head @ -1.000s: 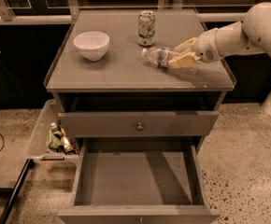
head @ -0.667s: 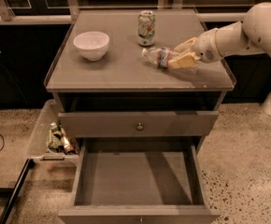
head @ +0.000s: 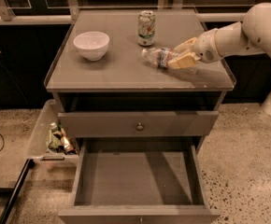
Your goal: Pick water bottle from middle drawer and place on counter
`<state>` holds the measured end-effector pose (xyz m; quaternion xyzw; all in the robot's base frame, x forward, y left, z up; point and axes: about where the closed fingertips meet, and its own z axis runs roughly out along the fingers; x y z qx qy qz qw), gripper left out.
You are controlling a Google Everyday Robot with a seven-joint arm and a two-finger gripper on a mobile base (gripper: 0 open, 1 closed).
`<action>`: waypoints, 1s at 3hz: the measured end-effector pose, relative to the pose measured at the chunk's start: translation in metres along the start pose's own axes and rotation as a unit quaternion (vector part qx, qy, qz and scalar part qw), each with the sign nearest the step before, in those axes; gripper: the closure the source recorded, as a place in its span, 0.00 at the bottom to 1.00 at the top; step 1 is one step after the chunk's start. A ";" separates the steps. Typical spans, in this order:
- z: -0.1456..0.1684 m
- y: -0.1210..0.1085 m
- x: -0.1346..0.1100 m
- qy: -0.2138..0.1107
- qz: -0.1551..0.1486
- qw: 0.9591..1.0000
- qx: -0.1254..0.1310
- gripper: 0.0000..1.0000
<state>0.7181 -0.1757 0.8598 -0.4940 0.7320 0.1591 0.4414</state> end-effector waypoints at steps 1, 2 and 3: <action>0.000 0.000 0.000 0.000 0.000 1.000 0.000 0.11; 0.000 0.000 0.000 0.000 0.000 1.000 0.000 0.00; 0.000 0.000 0.000 0.000 0.000 1.000 0.000 0.00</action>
Offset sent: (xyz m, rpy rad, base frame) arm 0.0000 0.0000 0.0000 0.0000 0.0000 0.0000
